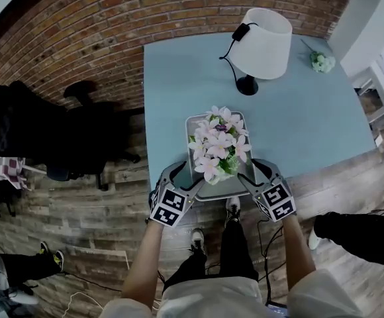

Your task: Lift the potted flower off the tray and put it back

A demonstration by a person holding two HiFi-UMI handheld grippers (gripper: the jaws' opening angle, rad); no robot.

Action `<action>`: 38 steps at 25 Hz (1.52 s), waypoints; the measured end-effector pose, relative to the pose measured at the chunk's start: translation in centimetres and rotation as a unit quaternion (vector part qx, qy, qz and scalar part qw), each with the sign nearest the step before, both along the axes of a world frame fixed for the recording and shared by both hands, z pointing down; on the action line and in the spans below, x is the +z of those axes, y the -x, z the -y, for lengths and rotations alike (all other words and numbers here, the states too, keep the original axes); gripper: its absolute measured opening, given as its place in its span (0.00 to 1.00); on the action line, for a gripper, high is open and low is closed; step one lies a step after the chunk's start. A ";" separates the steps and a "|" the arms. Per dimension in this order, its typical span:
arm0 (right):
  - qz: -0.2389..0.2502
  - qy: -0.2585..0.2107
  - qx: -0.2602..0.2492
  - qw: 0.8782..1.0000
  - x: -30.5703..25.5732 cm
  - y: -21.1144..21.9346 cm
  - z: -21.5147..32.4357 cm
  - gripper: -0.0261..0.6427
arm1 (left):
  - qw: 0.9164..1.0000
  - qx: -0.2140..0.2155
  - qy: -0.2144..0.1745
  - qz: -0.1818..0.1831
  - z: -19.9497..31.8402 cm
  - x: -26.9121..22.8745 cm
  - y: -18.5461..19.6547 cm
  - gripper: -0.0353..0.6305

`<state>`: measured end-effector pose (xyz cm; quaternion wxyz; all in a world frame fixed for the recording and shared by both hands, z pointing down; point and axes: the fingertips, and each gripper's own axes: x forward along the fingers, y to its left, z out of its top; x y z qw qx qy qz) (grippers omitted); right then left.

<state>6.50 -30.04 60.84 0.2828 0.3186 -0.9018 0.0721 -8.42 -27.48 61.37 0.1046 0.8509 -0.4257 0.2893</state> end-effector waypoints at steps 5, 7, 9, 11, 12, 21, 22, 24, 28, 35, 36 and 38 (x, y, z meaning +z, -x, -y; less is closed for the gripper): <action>-0.011 -0.024 0.031 0.999 -3.5 -0.6 -2.0 0.40 | 1.000 0.004 -0.029 0.000 -2.3 -3.6 1.5 0.52; -0.015 -0.036 0.042 0.998 -5.2 -0.5 -2.9 0.37 | 0.999 0.005 -0.042 0.000 -3.2 -5.1 2.0 0.50; -0.010 -0.048 0.051 0.997 -7.1 -0.3 -3.8 0.36 | 0.998 0.007 -0.056 -0.003 -4.1 -6.9 2.4 0.48; -0.002 -0.062 0.060 0.996 -9.0 0.1 -4.8 0.33 | 0.997 0.009 -0.073 -0.009 -4.9 -8.9 2.7 0.46; 0.001 -0.068 0.064 0.996 -9.9 0.3 -5.3 0.32 | 0.997 0.009 -0.082 -0.011 -5.4 -9.8 2.8 0.43; 0.040 -0.116 0.067 0.990 -17.3 2.5 -9.8 0.24 | 0.991 0.013 -0.132 -0.021 -9.6 -16.4 3.6 0.32; 0.045 -0.122 0.067 0.989 -18.0 2.7 -10.3 0.24 | 0.991 0.012 -0.135 -0.023 -10.1 -16.9 3.7 0.30; 0.053 -0.131 0.068 0.988 -19.2 3.1 -11.2 0.20 | 0.990 0.008 -0.140 -0.028 -10.9 -17.9 4.2 0.29; 0.069 -0.143 0.074 0.985 -21.2 3.5 -12.5 0.12 | 0.987 -0.004 -0.157 -0.030 -12.0 -19.8 5.0 0.15; 0.078 -0.153 0.074 0.982 -23.2 4.2 -14.1 0.07 | 0.983 0.003 -0.180 -0.020 -13.3 -21.9 4.9 0.09; 0.077 -0.153 0.073 0.982 -23.4 4.3 -14.4 0.07 | 0.983 0.004 -0.182 -0.020 -13.5 -22.1 4.9 0.09; 0.074 -0.154 0.072 0.983 -23.6 4.4 -14.7 0.07 | 0.982 0.006 -0.186 -0.022 -13.8 -22.5 4.8 0.09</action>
